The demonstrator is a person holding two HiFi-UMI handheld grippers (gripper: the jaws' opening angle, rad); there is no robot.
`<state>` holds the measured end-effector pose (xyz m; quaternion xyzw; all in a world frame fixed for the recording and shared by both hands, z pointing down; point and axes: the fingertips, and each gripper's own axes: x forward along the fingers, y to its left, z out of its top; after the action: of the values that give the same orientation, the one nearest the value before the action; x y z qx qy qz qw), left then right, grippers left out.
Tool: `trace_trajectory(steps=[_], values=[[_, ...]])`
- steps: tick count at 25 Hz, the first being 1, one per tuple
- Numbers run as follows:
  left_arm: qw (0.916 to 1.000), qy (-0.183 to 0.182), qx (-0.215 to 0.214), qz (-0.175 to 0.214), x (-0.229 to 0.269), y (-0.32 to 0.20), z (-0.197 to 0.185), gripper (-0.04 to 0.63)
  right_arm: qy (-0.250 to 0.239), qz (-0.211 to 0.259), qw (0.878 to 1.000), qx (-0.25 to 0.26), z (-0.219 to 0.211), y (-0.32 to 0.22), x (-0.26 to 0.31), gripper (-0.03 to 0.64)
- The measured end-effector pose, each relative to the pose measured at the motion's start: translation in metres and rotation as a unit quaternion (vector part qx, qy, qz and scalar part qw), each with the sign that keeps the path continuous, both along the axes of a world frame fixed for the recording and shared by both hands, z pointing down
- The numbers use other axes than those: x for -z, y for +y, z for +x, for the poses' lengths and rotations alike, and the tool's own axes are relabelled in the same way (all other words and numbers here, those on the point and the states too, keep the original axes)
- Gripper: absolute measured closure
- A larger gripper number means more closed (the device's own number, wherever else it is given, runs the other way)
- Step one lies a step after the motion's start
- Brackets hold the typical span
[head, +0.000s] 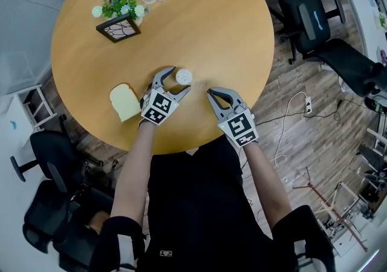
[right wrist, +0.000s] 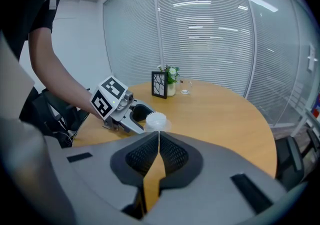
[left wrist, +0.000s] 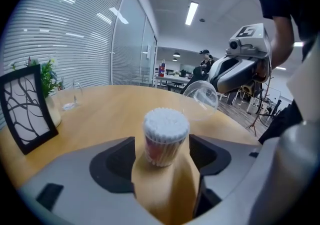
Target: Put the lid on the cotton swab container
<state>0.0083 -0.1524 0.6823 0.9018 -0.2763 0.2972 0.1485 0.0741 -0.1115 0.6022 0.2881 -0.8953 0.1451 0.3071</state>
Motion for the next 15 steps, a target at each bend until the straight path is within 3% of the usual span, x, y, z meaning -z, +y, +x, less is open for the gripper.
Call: trace_trajectory(steps=[3,15], values=[[1.0000,-0.003,0.000,0.005,0.0015,-0.0008,0.0037,0.311,0.000,-0.003,1.000,-0.001,0.0030,0.0013,-0.0023,0.612],[0.9999,0.002,0.005,0.009,-0.0034,-0.0032,0.0069,0.339,0.002,-0.008,1.000,0.001,0.0052,0.0010,-0.0094,0.611]])
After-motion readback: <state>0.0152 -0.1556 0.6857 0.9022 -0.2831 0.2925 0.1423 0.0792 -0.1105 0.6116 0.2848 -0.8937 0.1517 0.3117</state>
